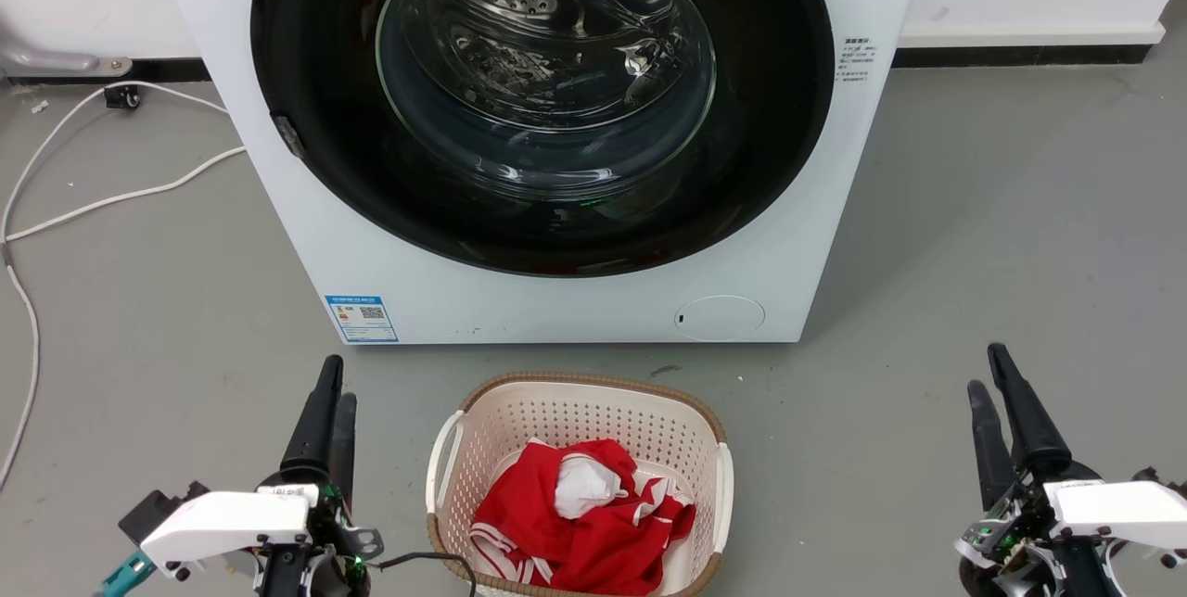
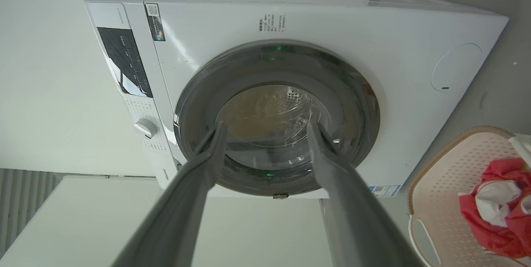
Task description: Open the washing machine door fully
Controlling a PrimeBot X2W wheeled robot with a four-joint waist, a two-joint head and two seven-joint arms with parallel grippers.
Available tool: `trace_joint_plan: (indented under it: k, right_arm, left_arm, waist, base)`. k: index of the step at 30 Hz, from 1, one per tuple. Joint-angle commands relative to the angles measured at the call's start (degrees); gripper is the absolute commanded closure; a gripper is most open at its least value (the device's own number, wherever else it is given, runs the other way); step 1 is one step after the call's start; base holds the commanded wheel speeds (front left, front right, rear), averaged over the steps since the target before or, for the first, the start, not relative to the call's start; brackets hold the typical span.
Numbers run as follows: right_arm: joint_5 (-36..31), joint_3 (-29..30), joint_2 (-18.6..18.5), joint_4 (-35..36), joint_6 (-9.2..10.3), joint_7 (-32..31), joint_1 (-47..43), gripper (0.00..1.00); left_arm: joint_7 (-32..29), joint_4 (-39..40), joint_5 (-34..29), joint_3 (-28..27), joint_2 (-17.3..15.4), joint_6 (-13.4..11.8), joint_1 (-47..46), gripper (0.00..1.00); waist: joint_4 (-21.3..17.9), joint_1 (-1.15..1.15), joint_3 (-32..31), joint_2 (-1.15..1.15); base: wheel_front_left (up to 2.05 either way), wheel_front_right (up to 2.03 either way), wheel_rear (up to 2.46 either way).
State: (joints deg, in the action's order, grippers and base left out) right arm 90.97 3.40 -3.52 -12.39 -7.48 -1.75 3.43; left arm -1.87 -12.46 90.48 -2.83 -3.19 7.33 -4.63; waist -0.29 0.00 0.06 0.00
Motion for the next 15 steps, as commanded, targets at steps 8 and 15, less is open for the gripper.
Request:
trace_joint_plan:
  k: [8,15]
  right_arm:
    - [-11.04,-0.55,-0.05,4.58,-0.01,2.31,0.37,0.0]
    - [-23.59,-1.75,0.02,7.32,-0.01,3.84,-0.12,0.0]
  left_arm:
    - [2.24,5.07,-9.26,0.18,-0.19,0.07,-1.65,0.0]
    - [3.81,7.44,-18.5,-0.44,-0.15,0.08,-1.52,0.0]
  waist:
    - [-0.36,0.0,-0.06,0.0]
    - [-0.58,0.0,-0.2,0.0]
  base:
    - [0.0,0.0,0.0]
    - [0.0,0.0,0.0]
